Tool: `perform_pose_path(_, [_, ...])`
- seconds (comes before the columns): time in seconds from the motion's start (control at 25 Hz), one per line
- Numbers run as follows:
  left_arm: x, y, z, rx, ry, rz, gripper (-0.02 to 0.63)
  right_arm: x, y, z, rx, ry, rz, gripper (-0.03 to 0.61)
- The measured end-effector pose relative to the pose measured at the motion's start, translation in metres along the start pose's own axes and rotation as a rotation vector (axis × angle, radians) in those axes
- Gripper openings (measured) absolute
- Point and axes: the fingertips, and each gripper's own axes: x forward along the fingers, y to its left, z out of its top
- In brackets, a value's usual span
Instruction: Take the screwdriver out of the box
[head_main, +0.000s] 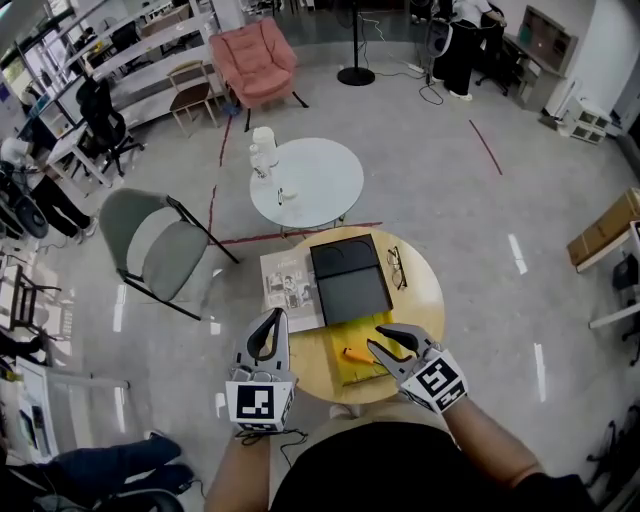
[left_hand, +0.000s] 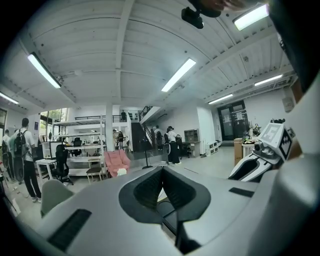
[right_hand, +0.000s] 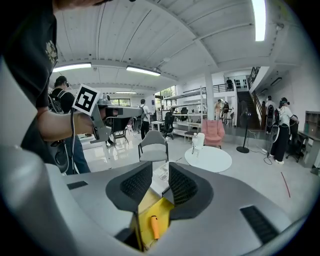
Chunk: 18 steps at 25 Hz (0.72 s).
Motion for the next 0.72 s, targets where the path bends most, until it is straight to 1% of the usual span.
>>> perform_pose_path(0.44, [-0.005, 0.004, -0.007, 0.005, 0.014, 0.006, 0.014, 0.021, 0.003, -0.044, 0.036, 0.083, 0.023, 0.126])
perform_pose_path(0.72, [-0.010, 0.001, -0.011, -0.003, 0.016, 0.016, 0.014, 0.036, 0.004, -0.077, 0.033, 0.144, 0.039, 0.126])
